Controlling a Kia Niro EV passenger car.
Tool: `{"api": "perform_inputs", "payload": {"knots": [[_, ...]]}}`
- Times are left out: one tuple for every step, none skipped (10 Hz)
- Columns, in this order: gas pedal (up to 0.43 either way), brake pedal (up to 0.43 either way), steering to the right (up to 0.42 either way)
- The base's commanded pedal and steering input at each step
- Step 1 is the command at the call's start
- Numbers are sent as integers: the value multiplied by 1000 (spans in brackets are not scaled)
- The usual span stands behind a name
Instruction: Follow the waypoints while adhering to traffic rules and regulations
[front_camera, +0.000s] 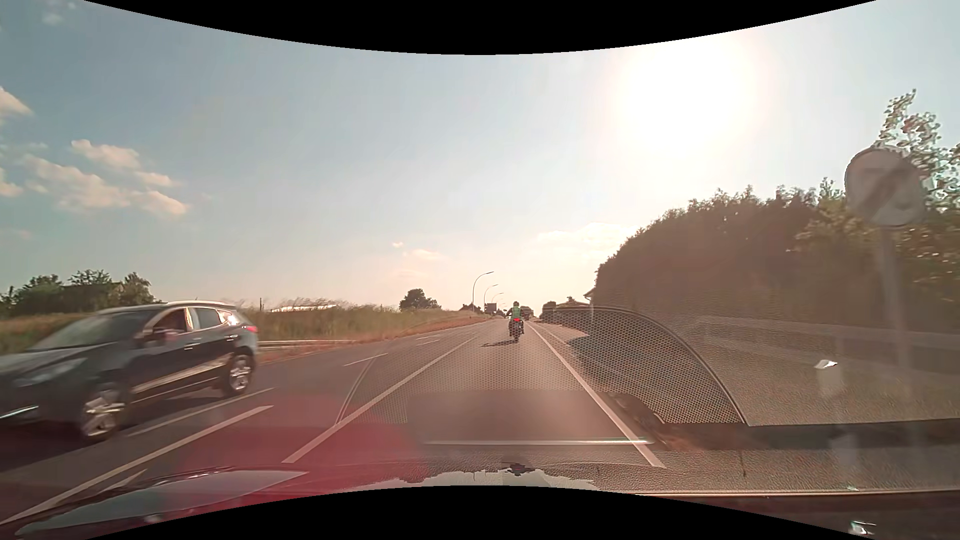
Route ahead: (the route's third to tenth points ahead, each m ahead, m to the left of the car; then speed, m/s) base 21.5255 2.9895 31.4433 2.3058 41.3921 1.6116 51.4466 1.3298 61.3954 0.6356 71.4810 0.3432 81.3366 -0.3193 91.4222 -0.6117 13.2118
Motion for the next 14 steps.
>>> {"api": "perform_inputs", "payload": {"knots": [[268, 0, 24], [268, 0, 24], [268, 0, 24], [268, 0, 23], [268, 0, 21], [268, 0, 19], [268, 0, 10], [268, 0, 8], [268, 0, 6], [268, 0, 6], [268, 0, 6], [268, 0, 6], [268, 0, 5], [268, 0, 4]]}}
